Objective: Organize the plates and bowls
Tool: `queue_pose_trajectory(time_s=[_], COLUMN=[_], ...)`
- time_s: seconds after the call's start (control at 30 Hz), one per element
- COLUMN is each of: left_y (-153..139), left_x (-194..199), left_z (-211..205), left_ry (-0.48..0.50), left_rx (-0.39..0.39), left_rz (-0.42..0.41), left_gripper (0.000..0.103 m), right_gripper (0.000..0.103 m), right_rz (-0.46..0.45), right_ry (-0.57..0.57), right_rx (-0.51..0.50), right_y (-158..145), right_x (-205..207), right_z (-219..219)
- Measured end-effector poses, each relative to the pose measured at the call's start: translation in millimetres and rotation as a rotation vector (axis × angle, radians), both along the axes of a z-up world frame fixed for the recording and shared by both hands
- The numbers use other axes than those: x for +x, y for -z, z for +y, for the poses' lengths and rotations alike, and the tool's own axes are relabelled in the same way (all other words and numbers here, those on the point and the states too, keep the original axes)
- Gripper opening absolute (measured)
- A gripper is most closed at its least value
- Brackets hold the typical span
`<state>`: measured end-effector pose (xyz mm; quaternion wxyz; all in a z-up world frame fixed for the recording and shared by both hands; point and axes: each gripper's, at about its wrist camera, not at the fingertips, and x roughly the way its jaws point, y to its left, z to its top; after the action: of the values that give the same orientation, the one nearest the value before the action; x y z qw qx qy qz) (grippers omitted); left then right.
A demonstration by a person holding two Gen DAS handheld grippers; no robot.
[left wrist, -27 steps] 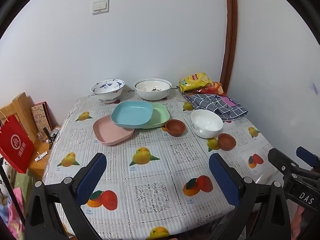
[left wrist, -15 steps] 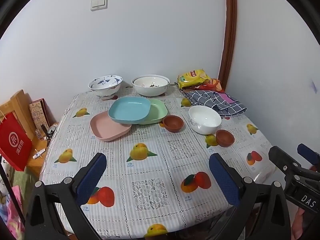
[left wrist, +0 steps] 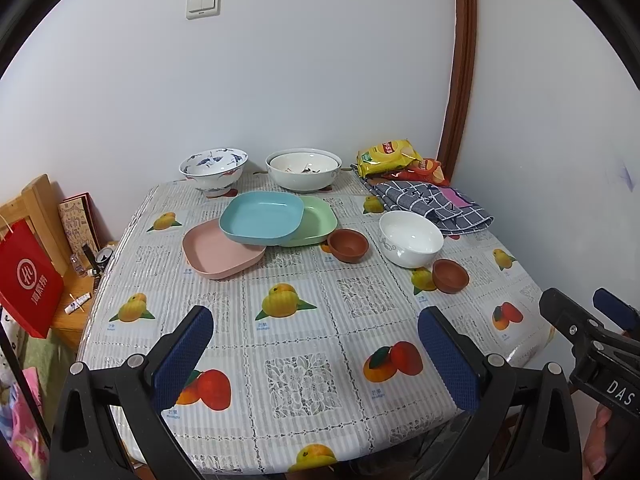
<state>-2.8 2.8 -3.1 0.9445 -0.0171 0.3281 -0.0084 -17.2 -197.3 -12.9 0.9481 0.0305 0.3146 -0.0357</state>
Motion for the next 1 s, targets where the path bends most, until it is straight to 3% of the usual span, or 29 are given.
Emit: queue_pose_trajectory(time_s=[1.0], left_y=[-2.5], left_x=[-4.2], left_z=[1.5], left_ry=[0.000], left_rx=[0.001], left_rz=[-0.012], left_gripper=[0.103], right_gripper=[0.102], right_rz=[-0.011], right_ry=[0.001], right_rx=[0.006], right_y=[-2.7], right_x=[1.3], right_z=[2.3])
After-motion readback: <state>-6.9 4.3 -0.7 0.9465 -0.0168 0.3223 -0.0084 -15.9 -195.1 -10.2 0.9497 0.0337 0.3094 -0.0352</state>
